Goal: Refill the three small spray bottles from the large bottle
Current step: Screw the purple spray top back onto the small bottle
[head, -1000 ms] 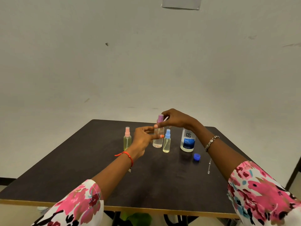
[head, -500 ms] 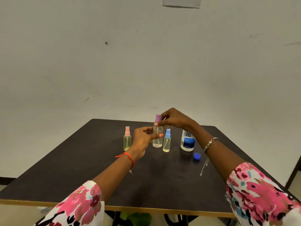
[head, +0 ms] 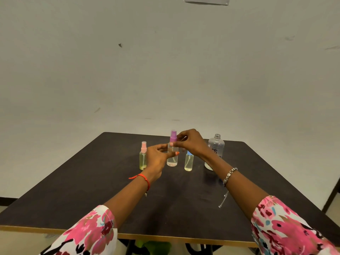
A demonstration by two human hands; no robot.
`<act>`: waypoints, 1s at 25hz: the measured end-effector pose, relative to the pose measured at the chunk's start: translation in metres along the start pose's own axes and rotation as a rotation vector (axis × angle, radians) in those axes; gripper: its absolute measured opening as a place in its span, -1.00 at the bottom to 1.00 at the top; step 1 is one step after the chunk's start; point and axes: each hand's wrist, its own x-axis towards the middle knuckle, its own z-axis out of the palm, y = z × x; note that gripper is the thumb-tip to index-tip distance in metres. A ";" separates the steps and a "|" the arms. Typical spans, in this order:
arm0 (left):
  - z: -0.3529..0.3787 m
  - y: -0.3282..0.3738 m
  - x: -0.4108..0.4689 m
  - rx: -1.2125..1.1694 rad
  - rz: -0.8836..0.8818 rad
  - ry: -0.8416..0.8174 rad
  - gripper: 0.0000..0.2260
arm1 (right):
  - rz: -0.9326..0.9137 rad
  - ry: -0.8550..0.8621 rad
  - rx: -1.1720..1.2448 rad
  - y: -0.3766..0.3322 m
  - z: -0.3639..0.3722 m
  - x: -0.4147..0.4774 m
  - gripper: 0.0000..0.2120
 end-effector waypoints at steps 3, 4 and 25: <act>-0.001 -0.010 0.003 -0.076 -0.002 0.006 -0.64 | 0.071 -0.096 0.026 0.007 0.011 -0.004 -0.70; -0.001 -0.013 0.004 -0.078 0.001 0.002 -0.63 | 0.089 -0.081 0.048 0.011 0.017 -0.005 -0.71; -0.014 -0.104 0.043 1.339 0.042 -0.657 -0.25 | 0.310 0.144 0.020 0.096 0.103 0.100 -0.73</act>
